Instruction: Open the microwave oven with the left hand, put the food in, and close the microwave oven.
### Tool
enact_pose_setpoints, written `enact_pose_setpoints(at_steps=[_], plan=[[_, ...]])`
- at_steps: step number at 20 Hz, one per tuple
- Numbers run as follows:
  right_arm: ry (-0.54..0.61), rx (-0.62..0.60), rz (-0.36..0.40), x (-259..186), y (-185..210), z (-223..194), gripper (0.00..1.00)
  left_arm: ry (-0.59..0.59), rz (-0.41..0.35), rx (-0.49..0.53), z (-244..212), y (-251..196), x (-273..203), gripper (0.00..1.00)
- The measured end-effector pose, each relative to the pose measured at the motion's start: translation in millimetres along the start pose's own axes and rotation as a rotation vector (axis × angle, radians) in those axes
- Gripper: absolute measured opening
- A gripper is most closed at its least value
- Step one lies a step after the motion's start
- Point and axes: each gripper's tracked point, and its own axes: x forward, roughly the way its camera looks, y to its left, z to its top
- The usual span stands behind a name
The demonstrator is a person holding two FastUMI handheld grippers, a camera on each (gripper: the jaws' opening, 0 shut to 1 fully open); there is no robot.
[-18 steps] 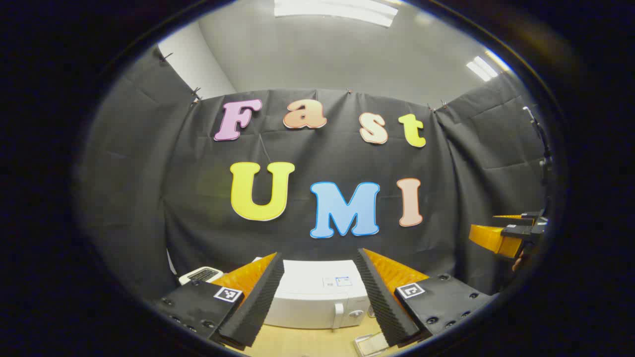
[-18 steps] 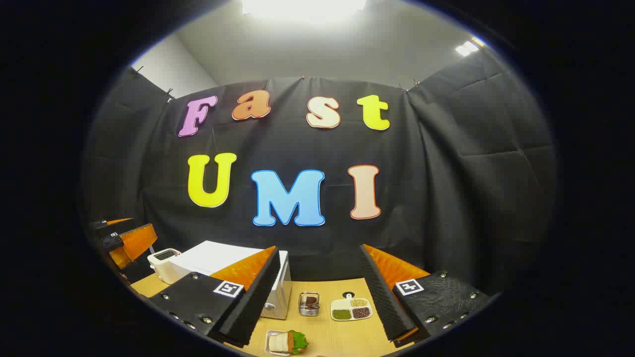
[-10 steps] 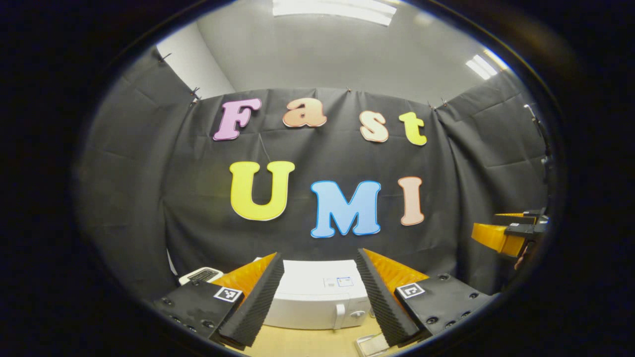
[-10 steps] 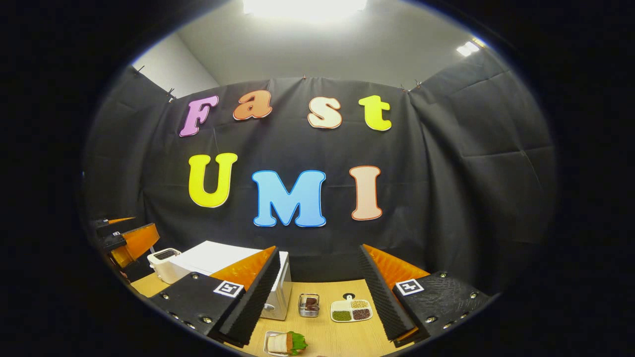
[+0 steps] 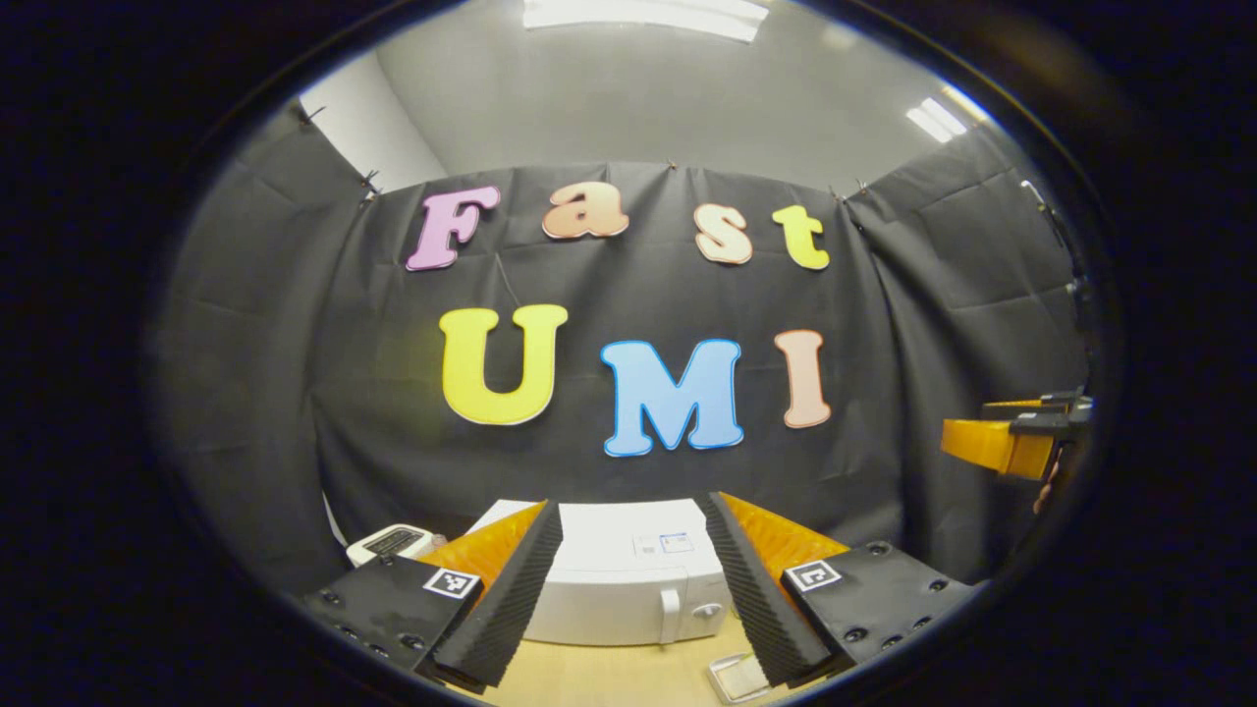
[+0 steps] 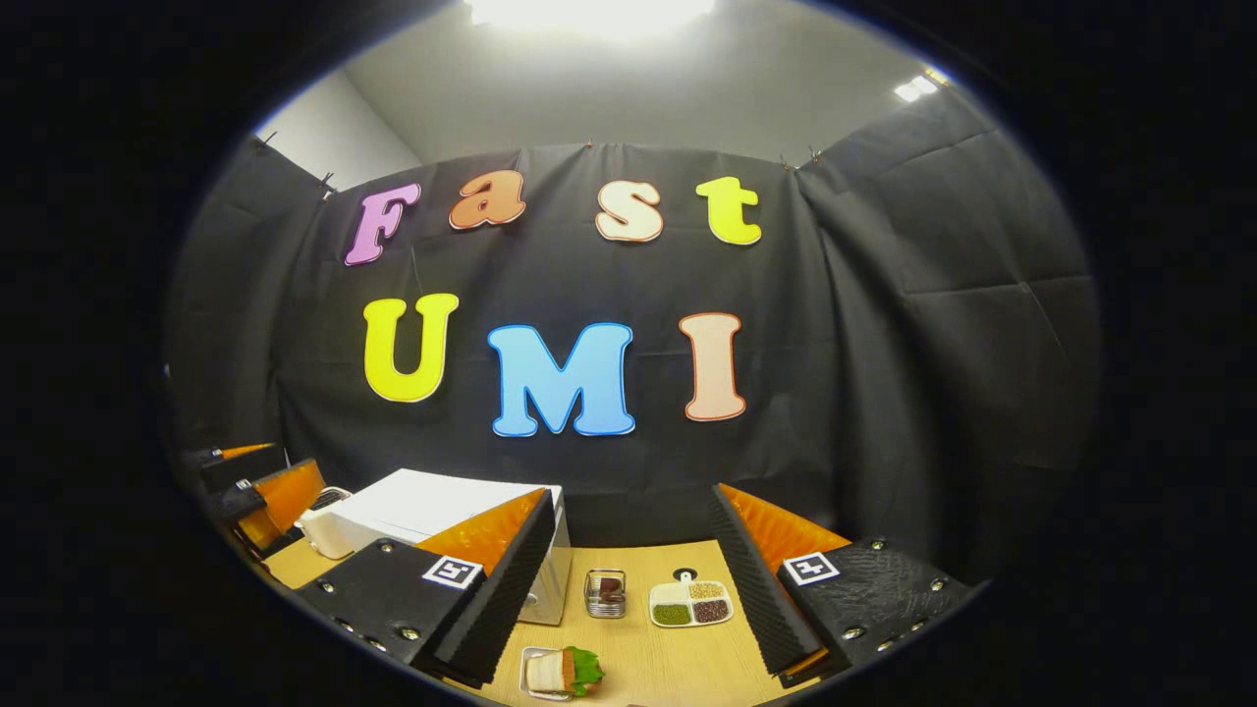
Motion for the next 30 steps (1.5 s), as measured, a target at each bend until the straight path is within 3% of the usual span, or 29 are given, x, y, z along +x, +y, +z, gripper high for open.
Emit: enact_pose_setpoints(at_steps=[7, 8, 17, 26, 28, 30], plan=[[0.03, -0.017, -0.021, -2, -9, -13, 0.95, 0.146, -0.025, -0.029, -117, -10, 39, 0.99], [0.034, -0.018, -0.024, -1, -10, -15, 0.95, 0.156, -0.027, -0.031, -127, -12, 47, 0.95], [0.026, -0.007, -0.046, 6, -18, -13, 0.96, 0.293, -0.096, -0.008, -241, -51, 116, 0.98], [0.065, -0.026, -0.08, 25, -32, -22, 0.96, 0.386, -0.059, 0.021, -304, -48, 156, 0.97], [0.075, -0.026, -0.086, 27, -35, -25, 0.96, 0.421, -0.062, 0.017, -313, -49, 158, 0.85], [0.079, -0.022, -0.088, 29, -36, -26, 0.96, 0.412, -0.084, 0.047, -314, -58, 160, 0.51]])
